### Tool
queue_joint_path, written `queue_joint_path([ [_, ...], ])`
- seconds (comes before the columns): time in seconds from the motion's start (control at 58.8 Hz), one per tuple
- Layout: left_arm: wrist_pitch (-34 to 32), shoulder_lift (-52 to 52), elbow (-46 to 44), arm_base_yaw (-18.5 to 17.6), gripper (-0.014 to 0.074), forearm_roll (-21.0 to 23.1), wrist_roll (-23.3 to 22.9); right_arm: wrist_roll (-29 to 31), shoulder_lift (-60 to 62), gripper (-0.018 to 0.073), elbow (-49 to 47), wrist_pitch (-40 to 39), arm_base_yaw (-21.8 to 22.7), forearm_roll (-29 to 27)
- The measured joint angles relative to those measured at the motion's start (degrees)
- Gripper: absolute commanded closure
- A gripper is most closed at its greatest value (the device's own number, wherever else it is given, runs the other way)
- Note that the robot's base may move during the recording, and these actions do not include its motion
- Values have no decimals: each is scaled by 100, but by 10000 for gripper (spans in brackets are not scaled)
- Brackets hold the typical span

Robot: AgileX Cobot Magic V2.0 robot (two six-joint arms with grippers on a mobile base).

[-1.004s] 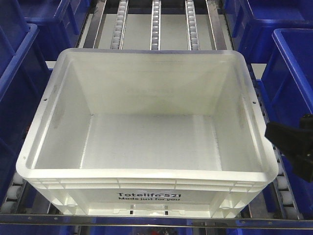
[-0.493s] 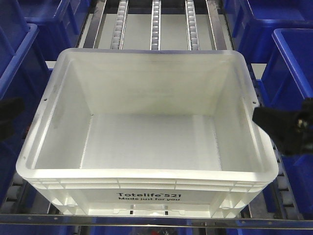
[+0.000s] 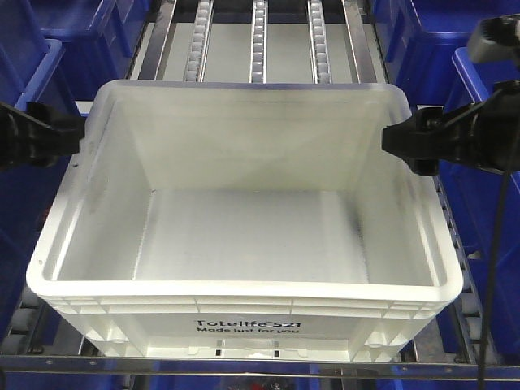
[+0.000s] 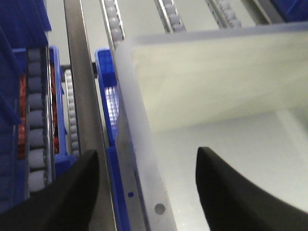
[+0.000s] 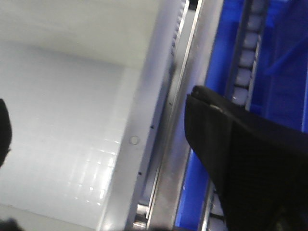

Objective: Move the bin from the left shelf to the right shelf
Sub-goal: 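Raise both grippers over the white tote's opposite side rims, then lower both grippers onto the tote rims and close on them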

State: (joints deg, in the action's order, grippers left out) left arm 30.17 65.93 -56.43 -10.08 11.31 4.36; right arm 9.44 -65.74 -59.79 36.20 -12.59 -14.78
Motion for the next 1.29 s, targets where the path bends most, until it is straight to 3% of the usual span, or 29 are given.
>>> queue_joint_path([
  [0.374,11,543,0,0,169,0,4,-551,-511,-62,-52,230,0,655],
  [1.072,-148,942,-105,0,171,53,4,-606,-1084,-33,-52,297,0,657],
  [1.293,72,942,-366,-40,171,190,4,-608,-1141,-33,-52,308,0,657],
])
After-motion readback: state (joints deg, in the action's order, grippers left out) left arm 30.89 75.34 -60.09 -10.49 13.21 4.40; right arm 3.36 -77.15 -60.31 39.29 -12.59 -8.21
